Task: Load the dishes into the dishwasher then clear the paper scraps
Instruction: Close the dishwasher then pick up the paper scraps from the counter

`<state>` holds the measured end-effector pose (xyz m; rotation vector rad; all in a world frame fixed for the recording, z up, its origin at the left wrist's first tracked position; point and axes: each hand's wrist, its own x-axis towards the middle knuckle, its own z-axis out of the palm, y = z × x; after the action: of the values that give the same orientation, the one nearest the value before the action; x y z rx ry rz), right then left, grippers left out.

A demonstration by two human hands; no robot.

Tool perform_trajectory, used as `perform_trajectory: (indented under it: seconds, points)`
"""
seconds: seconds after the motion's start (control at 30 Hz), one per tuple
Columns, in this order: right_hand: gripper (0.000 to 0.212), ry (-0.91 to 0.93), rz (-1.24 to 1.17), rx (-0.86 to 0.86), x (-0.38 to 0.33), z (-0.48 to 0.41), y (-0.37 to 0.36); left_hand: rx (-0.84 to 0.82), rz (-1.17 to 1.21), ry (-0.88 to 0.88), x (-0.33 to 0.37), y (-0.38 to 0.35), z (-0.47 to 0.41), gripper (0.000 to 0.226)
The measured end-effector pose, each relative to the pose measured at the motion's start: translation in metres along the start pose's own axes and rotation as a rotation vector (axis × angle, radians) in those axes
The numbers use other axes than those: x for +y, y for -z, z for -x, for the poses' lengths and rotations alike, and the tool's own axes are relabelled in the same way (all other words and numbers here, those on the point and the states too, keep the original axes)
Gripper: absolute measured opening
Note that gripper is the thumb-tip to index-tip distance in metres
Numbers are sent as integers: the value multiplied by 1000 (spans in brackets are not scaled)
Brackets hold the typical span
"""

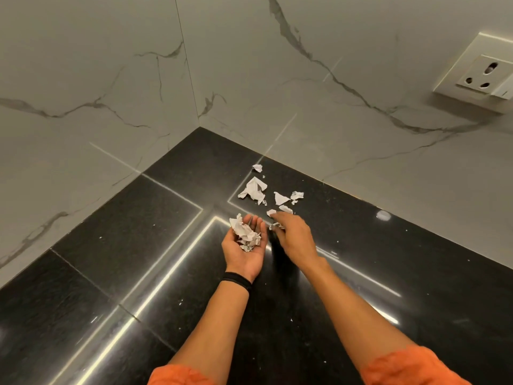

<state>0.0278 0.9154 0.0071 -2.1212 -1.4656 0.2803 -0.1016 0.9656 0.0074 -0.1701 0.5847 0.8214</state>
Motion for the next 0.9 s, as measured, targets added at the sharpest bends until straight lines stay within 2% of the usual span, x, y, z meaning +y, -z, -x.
perform_trajectory:
  seconds: [0.1, 0.23, 0.3, 0.37, 0.43, 0.5, 0.57, 0.67, 0.8, 0.9]
  points:
    - [20, 155, 211, -151, 11, 8, -18, 35, -8, -14, 1, 1, -7, 33]
    - [20, 215, 249, -115, 24, 31, -24, 58, -29, -21, -2, 7, -10, 33]
    - [17, 158, 234, -89, 28, 40, -17, 60, -39, -18, -6, 6, -10, 32]
    - [13, -34, 44, 24, 26, 46, -6, 70, -57, -19, -10, 6, -11, 31]
    - [13, -232, -256, 201, 12, 46, 11, 75, -81, -28, -15, 4, -10, 29]
    - [14, -229, -462, 234, -9, 42, 23, 61, -58, -29, -20, 4, -12, 28]
    - [14, -130, -529, 150, -32, 39, 28, 38, -1, -10, -24, 2, -15, 25]
    - [12, -38, -439, 115, -45, 39, 19, 31, 45, 29, -24, 2, -19, 28]
    - [7, -167, -451, 289, -22, 22, 17, -11, 117, -8, -18, -2, -16, 32]
    - [17, -222, -262, 250, 10, 1, 17, 18, 113, -26, -15, -8, -18, 36]
